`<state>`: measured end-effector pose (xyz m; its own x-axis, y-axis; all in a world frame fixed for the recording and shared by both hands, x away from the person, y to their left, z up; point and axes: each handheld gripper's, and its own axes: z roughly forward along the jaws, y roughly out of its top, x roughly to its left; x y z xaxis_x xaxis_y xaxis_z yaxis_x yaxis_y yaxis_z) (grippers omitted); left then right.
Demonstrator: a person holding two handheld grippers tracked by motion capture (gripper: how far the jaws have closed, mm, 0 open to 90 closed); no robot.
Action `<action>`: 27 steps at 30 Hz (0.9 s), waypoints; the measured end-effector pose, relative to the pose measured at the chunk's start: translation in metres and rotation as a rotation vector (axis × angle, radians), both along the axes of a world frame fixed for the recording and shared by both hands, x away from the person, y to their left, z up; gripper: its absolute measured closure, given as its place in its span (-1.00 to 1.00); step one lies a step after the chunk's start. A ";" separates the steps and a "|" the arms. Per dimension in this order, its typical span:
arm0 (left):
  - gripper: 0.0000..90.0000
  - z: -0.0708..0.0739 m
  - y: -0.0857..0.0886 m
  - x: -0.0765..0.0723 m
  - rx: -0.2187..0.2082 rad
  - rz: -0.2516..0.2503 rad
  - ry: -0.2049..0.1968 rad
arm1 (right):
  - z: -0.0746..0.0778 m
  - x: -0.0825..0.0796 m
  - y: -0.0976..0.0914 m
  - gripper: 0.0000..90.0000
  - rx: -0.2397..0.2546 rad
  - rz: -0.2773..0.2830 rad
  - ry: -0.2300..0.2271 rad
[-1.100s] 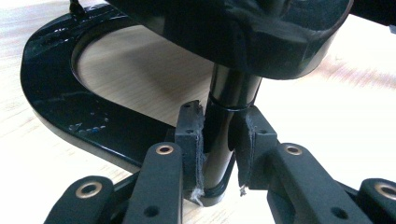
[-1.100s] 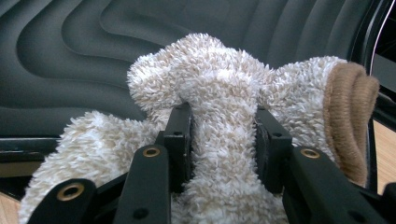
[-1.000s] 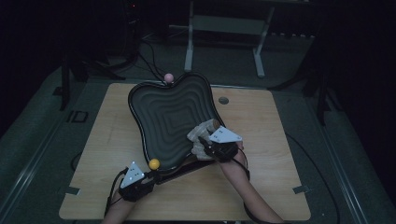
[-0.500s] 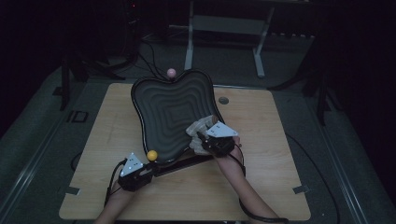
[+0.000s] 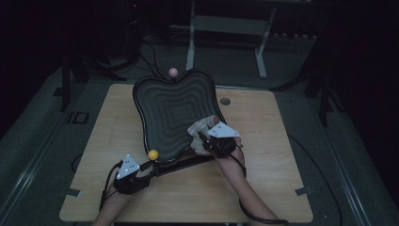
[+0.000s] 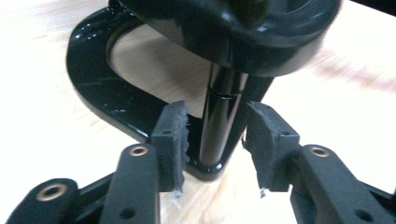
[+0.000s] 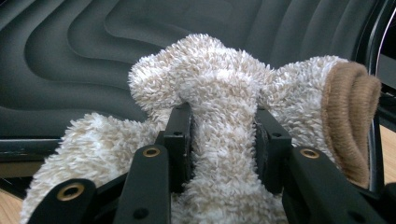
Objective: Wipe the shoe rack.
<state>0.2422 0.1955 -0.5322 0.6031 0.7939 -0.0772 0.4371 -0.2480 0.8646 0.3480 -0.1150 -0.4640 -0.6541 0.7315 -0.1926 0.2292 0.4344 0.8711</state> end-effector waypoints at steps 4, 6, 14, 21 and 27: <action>0.12 0.012 0.017 -0.011 -0.020 0.026 -0.017 | 0.000 0.000 0.000 0.42 0.003 0.002 0.002; 0.07 0.021 0.023 -0.017 -0.035 0.032 -0.040 | 0.000 0.000 -0.001 0.41 0.005 0.003 0.002; -0.02 0.052 0.021 -0.023 -0.080 -0.007 -0.172 | 0.000 0.000 -0.001 0.41 0.012 0.003 0.002; -0.04 0.052 0.009 0.001 -0.100 -0.021 -0.195 | -0.001 0.000 -0.001 0.40 0.018 0.008 0.003; -0.04 0.050 -0.006 0.011 -0.091 -0.054 -0.208 | 0.000 0.001 -0.002 0.40 0.027 0.010 0.012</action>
<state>0.2534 0.1892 -0.4823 0.6552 0.7553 -0.0167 0.2349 -0.1827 0.9547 0.3490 -0.1166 -0.4640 -0.6638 0.7296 -0.1646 0.2354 0.4127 0.8799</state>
